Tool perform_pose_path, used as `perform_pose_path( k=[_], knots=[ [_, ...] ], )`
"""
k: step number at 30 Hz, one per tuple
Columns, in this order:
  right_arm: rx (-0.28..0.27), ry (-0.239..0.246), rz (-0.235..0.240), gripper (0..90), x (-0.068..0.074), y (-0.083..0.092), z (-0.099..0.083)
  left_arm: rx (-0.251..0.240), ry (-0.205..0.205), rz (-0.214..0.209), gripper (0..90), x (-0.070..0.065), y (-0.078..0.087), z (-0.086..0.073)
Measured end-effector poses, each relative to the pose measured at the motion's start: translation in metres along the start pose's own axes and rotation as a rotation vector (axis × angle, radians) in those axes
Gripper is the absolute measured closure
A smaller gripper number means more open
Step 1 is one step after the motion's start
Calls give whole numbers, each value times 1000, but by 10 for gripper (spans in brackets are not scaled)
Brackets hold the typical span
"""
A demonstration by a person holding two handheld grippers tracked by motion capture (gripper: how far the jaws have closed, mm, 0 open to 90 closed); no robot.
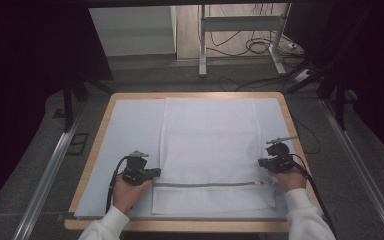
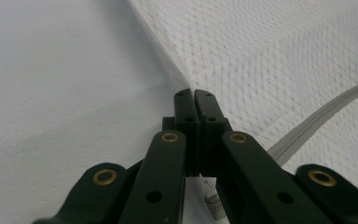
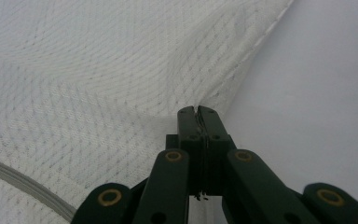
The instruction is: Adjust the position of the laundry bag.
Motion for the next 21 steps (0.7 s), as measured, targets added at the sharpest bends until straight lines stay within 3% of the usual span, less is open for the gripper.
perform_pose_path(
  k=[21],
  knots=[
    [1,32,23,881,17,-8,8,-7,22,12,896,18,12,-4]
  ],
)
Point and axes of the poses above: each handheld gripper's, and its own axes: y roughly backward along the jaws, z roughly out of its top, x roughly to its left, the point moved 2 cm from there along -y, roughly forward along the jaws, and after that the axes turned 6 degrees about y, right-handed, at the moved point
